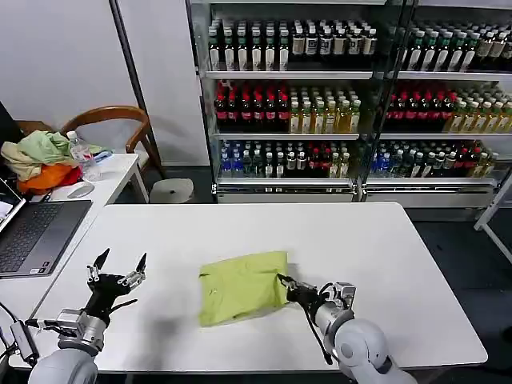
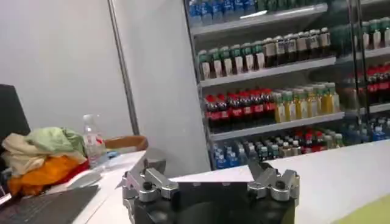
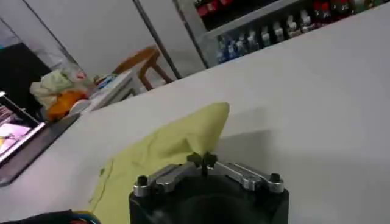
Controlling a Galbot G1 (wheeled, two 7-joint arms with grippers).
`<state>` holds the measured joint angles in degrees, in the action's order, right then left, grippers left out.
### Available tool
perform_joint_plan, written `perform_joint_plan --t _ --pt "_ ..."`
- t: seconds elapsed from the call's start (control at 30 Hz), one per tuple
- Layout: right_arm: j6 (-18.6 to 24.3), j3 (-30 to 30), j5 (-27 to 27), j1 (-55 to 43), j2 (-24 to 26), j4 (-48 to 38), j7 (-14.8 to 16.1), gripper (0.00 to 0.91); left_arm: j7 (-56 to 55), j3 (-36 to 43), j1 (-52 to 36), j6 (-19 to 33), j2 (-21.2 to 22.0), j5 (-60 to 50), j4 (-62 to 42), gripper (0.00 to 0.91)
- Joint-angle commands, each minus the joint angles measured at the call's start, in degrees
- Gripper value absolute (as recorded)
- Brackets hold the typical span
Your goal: Fold and organize the clothes.
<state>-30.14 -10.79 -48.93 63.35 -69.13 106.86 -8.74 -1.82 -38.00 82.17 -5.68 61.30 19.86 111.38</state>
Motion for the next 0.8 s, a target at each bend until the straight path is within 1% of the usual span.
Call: perform_joint_plan --t 0.03,0.17,0.3,0.4,0.5,0.63,0.7,0.8 --pt "4.20 -0.64 3.83 -1.76 0.01 -4.38 -0.94 0.000 -0.08 -0.24 0.10 0.14 -0.10 0.02 -0.18 0.907" --pt "5.17 -1.20 3.41 -0.95 0.10 -3.77 -2.49 0.000 -0.13 0.08 0.00 0.12 -0.16 0.01 -0.32 0.907" --pt "4.92 -1.40 0.13 0.61 0.42 -1.70 -3.22 0.000 -0.12 0.34 0.05 0.12 -0.21 -0.03 -0.35 0.907" --pt "4.98 -1.51 -4.07 1.20 0.33 -0.33 -4.70 0.000 -0.14 0.38 0.09 0.16 -0.15 -0.06 -0.48 0.907" --pt "4.97 -1.34 -4.65 1.59 0.26 0.61 -5.85 0.000 -0.14 0.41 0.41 0.34 -0.20 -0.23 -0.50 0.907" --pt "4.83 -1.37 -4.68 1.77 0.52 1.76 -5.67 0.000 -0.36 0.21 0.81 0.14 -0.42 -0.09 -0.07 0.907" --pt "3.88 -1.86 -4.72 1.56 0.66 2.11 -5.15 0.000 -0.43 0.02 0.95 0.13 -0.36 -0.08 0.03 0.907" --pt "3.63 -2.07 -5.43 1.56 0.92 2.59 -5.17 0.000 -0.43 -0.04 1.22 0.21 -0.29 -0.13 0.02 0.907"
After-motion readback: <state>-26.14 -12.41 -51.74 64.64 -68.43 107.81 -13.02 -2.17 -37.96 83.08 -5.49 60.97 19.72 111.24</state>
